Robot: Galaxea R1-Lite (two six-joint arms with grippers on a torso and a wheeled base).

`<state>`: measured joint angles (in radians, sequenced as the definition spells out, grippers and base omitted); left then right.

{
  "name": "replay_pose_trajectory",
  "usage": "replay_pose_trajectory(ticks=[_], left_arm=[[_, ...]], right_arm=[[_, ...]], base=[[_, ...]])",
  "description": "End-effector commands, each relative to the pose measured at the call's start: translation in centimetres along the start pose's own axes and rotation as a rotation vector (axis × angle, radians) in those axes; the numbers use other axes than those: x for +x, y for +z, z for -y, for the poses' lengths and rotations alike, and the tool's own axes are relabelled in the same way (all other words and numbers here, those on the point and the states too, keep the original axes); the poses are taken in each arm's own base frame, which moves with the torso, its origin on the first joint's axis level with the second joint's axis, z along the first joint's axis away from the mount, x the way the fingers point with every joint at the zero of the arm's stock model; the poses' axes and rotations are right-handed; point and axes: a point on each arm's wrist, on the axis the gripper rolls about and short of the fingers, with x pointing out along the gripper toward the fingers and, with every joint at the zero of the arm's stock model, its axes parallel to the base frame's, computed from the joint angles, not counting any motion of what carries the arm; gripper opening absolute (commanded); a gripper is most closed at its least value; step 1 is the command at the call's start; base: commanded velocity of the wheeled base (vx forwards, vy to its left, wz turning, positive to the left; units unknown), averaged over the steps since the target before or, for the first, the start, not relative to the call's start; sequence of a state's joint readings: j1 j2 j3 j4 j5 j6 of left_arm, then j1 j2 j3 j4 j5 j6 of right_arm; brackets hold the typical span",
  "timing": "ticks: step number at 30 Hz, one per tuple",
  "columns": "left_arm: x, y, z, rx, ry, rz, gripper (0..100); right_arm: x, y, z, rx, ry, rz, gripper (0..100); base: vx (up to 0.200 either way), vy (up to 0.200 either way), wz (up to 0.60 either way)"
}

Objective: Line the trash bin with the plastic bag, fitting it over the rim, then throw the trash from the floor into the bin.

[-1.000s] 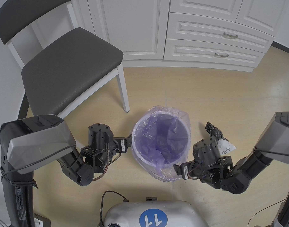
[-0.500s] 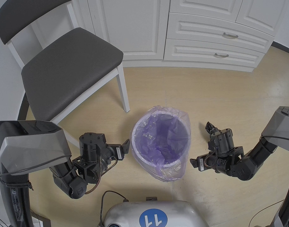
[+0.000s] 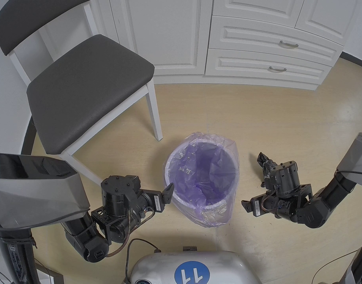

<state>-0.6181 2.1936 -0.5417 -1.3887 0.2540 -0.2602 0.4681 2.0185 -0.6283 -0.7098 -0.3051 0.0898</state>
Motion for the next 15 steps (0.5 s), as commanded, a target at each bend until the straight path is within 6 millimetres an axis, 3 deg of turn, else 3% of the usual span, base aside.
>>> replay_pose_trajectory(ticks=[1, 15], left_arm=[[-0.7, 0.4, 0.8, 0.002, -0.025, 0.005, 100], [-0.4, -0.3, 2.6, -0.013, -0.002, -0.128, 100]], right_arm=[[-1.1, 0.5, 0.3, -0.003, 0.005, 0.029, 100], [-2.0, 1.6, 1.9, 0.004, -0.030, 0.068, 100]], base=[[0.000, 0.000, 0.00], [0.000, 0.000, 0.00]])
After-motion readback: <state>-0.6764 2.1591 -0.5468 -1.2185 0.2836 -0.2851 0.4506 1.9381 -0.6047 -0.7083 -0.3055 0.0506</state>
